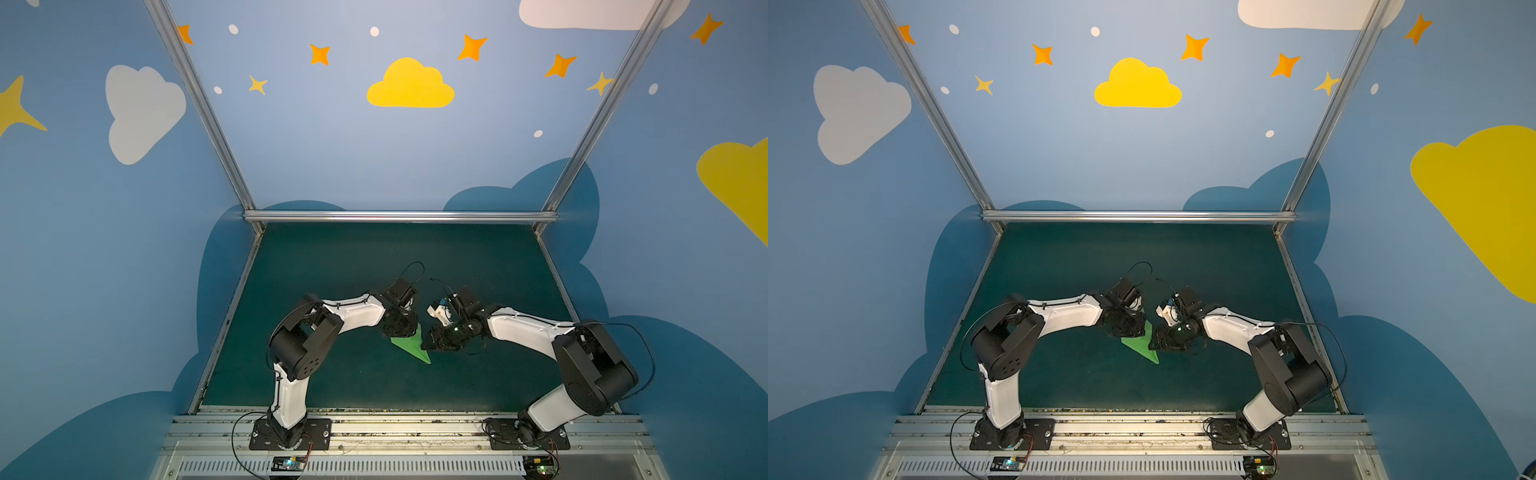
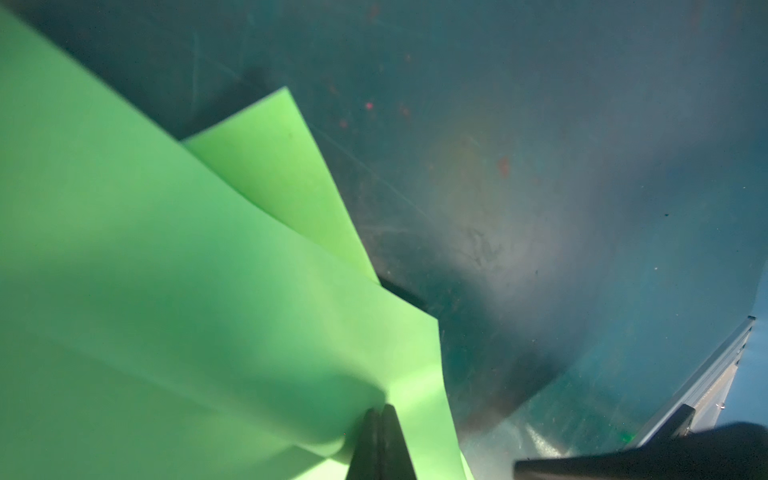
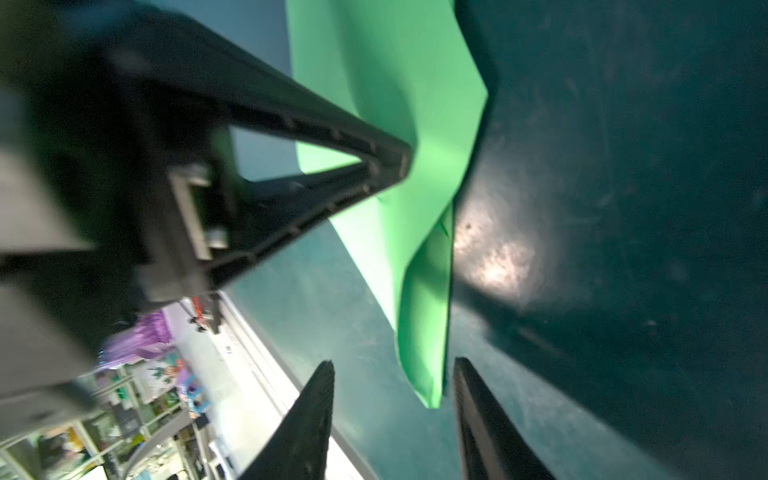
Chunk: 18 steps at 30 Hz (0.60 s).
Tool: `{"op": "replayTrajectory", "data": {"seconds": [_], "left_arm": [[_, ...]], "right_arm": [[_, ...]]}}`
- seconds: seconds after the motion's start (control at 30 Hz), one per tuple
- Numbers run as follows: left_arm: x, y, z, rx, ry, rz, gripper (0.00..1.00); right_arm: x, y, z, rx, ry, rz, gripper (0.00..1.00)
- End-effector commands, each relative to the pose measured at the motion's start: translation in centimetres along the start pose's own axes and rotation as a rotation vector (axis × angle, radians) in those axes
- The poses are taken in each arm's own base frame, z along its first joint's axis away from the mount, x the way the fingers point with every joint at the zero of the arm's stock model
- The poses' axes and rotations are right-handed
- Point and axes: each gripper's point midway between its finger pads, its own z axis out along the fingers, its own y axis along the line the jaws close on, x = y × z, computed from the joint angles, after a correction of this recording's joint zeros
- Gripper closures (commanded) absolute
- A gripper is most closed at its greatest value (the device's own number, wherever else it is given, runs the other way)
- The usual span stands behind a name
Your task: Fold a paper plane with a square sheet of paper (fold left side to right side)
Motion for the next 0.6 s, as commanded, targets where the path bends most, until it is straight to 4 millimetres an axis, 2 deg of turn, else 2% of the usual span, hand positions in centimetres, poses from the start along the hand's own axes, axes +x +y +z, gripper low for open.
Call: {"op": "replayTrajectory", "data": {"seconds": [0.0, 0.27, 0.57], "left_arm": [[0.7, 1.7, 0.0, -0.066, 0.004, -0.016, 0.96], [0.6, 1.8, -0.3, -0.068, -0.002, -0.013, 0.96], [0.4, 1.5, -0.9, -0.063, -0.013, -0.008, 0.96]], "right_arm": [[0.4, -0.7, 0.7, 0.078, 0.036, -0.034, 0.53], [0.6, -1.1, 1.9, 0.109, 0.058, -0.034, 0.56], [1.0, -1.8, 2.4, 0.126, 0.073, -0.023, 0.71]]}}
